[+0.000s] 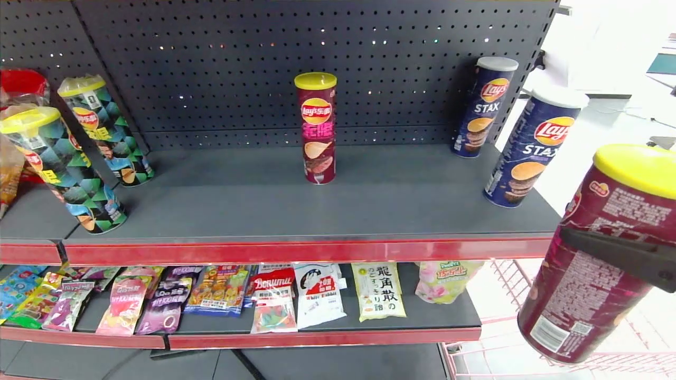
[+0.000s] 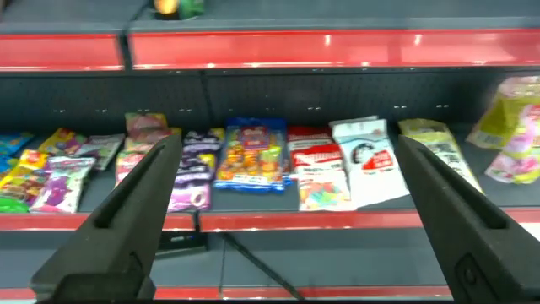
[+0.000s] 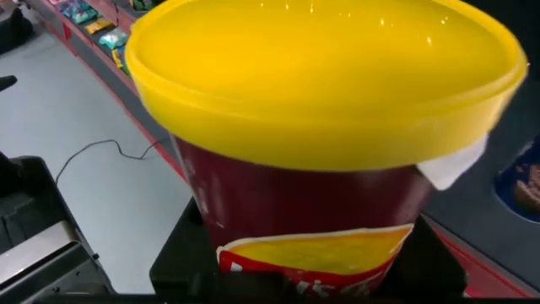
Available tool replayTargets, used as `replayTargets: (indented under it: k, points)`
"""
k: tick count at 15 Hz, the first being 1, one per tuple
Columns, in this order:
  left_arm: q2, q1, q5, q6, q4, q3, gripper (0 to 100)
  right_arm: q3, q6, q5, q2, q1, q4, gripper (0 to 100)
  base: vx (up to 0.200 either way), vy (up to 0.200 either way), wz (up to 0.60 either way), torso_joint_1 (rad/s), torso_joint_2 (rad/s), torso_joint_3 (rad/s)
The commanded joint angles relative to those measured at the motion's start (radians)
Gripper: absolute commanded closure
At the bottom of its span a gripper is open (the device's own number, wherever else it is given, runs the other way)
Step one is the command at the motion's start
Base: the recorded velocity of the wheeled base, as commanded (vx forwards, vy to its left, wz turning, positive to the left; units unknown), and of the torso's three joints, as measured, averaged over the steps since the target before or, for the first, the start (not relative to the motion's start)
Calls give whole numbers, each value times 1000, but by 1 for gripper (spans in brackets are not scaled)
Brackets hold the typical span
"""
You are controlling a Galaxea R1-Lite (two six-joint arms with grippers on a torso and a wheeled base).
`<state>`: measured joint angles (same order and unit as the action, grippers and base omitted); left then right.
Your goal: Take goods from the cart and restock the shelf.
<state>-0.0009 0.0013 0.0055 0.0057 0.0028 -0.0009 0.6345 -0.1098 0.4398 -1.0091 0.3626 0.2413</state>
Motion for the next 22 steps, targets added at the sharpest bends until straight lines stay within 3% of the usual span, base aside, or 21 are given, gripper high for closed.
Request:
replayTargets:
  k: [1,5,9,18,22]
  points:
    - [1,0,1,0,0,-1,0,-1,-1,0,-2,18,3,100,0,200,0,12,7,-2]
    - [1,0,1,0,0,-1,0,-2,-1,0,-2,26,3,100,0,200,0,4,6,6]
    - [1,0,1,0,0,1,0,-2,-1,0,-2,27,3,100,0,0,0,0,0,0]
    - [1,0,1,0,0,-1,0,2,-10,-1,1,98,3,100,200,0,0,3,2,4]
    - [1,2,1,-1,0,1,0,2,-8,-1,3,98,3,100,0,0,0,0,0,0]
